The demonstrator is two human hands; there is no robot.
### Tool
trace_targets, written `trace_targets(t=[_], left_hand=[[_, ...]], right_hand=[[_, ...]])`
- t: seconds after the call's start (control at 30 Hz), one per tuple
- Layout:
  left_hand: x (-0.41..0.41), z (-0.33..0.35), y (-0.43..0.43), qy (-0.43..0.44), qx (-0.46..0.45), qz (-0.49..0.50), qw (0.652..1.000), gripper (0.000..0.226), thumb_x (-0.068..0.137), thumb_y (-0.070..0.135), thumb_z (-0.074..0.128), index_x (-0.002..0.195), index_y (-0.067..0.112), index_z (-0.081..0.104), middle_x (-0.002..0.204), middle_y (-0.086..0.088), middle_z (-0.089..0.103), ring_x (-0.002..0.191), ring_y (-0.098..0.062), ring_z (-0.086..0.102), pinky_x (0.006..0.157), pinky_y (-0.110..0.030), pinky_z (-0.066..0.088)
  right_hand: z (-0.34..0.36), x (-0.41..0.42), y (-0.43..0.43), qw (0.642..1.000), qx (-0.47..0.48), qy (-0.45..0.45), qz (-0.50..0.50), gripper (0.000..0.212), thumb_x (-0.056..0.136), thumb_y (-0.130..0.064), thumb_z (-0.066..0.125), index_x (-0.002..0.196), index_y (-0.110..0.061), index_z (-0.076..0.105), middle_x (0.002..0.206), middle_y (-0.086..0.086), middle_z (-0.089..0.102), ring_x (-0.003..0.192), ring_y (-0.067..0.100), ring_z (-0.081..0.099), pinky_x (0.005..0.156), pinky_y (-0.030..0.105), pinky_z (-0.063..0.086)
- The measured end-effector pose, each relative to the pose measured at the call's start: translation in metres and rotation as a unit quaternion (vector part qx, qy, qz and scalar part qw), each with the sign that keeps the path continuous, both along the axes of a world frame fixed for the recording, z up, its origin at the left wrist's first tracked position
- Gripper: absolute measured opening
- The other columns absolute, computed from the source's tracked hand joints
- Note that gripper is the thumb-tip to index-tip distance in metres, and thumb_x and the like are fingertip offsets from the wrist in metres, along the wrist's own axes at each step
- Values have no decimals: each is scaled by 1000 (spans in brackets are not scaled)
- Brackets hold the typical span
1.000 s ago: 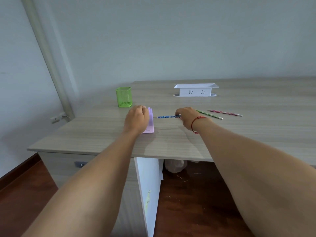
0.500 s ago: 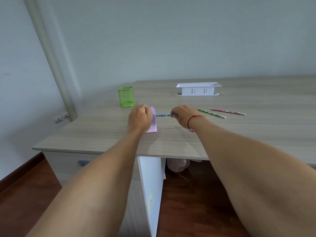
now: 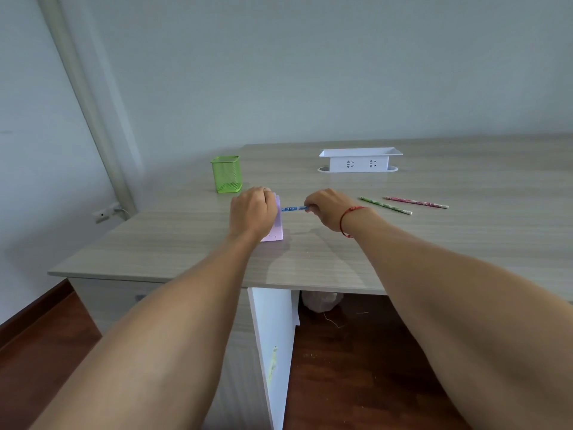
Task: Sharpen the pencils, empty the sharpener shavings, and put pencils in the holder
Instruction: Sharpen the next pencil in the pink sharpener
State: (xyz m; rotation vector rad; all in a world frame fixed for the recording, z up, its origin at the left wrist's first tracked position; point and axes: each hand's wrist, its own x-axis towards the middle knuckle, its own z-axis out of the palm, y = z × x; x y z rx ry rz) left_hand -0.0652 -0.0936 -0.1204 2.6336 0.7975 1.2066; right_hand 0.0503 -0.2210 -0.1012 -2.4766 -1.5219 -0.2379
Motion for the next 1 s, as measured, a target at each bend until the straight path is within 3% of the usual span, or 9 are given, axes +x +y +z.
trace_targets(t=[0.33, 0.43, 0.53, 0.63, 0.7, 0.73, 0.83, 0.9, 1.0], left_hand=[[2, -2, -5, 40, 39, 35, 998, 47, 85, 27, 19, 81, 3, 59, 92, -19, 67, 86, -38, 59, 70, -38, 37], [3, 2, -3, 69, 15, 39, 997, 36, 96, 21, 28, 86, 4, 59, 97, -18, 67, 92, -37, 59, 74, -37, 39], [1, 9, -8, 86, -13, 44, 995, 40, 99, 25, 27, 92, 5, 60, 103, -17, 67, 97, -37, 60, 80, -37, 40], [-10, 15, -16, 12, -91, 39, 995, 46, 100, 40, 26, 118, 8, 54, 120, -17, 61, 112, -35, 56, 92, -40, 41], [-22, 16, -16, -60, -190, 54, 978, 54, 100, 44, 24, 143, 12, 31, 139, -18, 48, 126, -34, 48, 101, -42, 38], [-28, 14, -12, -88, -233, 66, 966, 55, 101, 43, 23, 145, 11, 26, 141, -20, 46, 127, -36, 46, 102, -42, 37], [-42, -1, 6, -87, -307, 68, 945, 40, 100, 32, 24, 120, 6, 48, 126, -25, 55, 114, -39, 54, 94, -38, 43], [-50, -10, 13, 11, -309, 35, 950, 28, 96, 18, 32, 109, 6, 53, 127, -23, 55, 114, -36, 54, 90, -32, 43], [-58, -16, 15, 158, -240, -1, 958, 21, 91, 6, 37, 99, 7, 56, 122, -20, 60, 110, -35, 55, 83, -30, 41]], right_hand=[[-2, -15, 19, 1000, -4, -22, 21, 27, 99, -11, 44, 115, -12, 65, 118, 12, 63, 107, 33, 59, 85, 35, 45], [-2, -15, 18, 999, -15, -27, 10, 26, 98, -10, 43, 115, -10, 63, 117, 13, 63, 106, 33, 59, 80, 33, 44], [1, -23, 19, 999, -20, -32, -8, 31, 95, -2, 42, 124, -6, 52, 122, 16, 59, 109, 34, 58, 81, 34, 45], [8, -36, 19, 1000, 0, -15, 10, 53, 89, 9, 42, 139, -7, 34, 129, 18, 49, 112, 37, 54, 85, 39, 44], [16, -46, 17, 999, 7, -17, 48, 72, 86, 14, 42, 149, -13, 20, 141, 15, 39, 118, 37, 52, 91, 41, 44], [20, -52, 16, 997, 1, -17, 70, 80, 85, 15, 44, 152, -16, 14, 148, 12, 32, 122, 36, 50, 96, 41, 43], [25, -62, 25, 994, -46, 3, 99, 89, 81, 11, 53, 153, -20, 11, 155, 7, 23, 132, 33, 44, 106, 41, 41], [25, -66, 32, 992, -86, 3, 88, 79, 81, 5, 57, 148, -19, 24, 148, 8, 34, 131, 33, 46, 103, 41, 44], [23, -72, 39, 994, -90, -14, 61, 63, 83, -2, 58, 140, -14, 35, 137, 10, 45, 122, 33, 52, 93, 39, 48]])
